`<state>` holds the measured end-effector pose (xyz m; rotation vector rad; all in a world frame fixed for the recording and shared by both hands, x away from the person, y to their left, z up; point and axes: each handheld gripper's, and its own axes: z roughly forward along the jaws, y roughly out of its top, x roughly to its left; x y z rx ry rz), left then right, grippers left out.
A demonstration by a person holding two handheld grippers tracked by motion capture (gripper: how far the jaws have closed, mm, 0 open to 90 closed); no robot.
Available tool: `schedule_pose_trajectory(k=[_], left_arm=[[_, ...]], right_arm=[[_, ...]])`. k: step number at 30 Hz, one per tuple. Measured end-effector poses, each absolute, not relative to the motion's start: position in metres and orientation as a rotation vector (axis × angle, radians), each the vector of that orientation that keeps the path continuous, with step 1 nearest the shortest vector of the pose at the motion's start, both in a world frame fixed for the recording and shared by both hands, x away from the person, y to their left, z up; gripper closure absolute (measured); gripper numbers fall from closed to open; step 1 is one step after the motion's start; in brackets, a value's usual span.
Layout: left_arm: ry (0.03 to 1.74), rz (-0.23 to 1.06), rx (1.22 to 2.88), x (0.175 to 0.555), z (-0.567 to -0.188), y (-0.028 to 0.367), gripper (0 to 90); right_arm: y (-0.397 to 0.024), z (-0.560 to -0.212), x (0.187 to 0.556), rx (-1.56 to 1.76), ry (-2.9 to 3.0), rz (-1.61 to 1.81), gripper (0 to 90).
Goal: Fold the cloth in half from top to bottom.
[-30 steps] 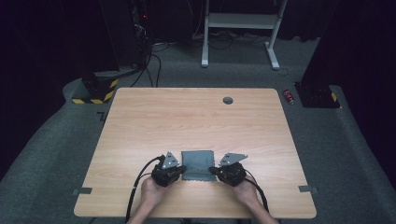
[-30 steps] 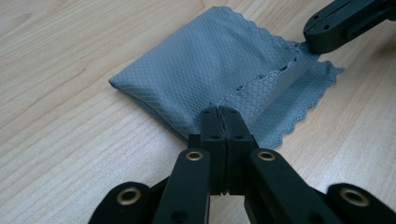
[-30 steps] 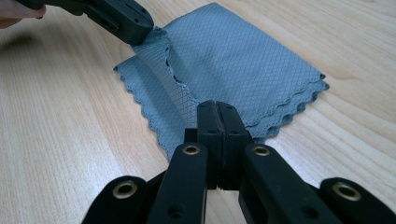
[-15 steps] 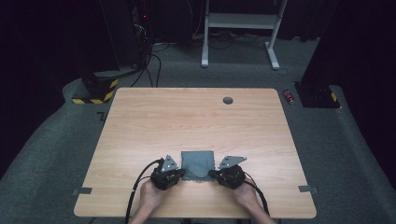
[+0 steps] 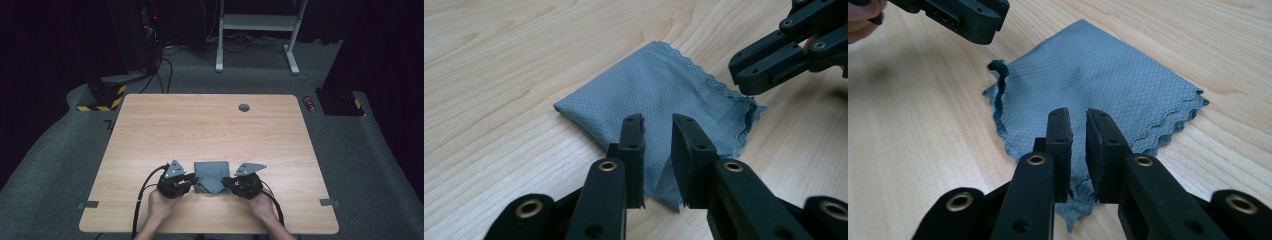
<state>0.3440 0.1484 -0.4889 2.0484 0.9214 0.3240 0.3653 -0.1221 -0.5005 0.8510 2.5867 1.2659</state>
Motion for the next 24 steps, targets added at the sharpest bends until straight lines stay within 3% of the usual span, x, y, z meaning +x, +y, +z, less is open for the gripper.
schedule_pose_trajectory(k=[11,24], left_arm=[[0.887,0.342,2.17,0.341,-0.504,0.133,72.9],[0.888,0.268,2.127,0.321,-0.506,0.154,71.7]], right_arm=[[-0.118,-0.512,0.365,0.834,2.606,1.143,78.0],[-0.124,-0.515,0.357,0.821,2.614,1.153,77.2]])
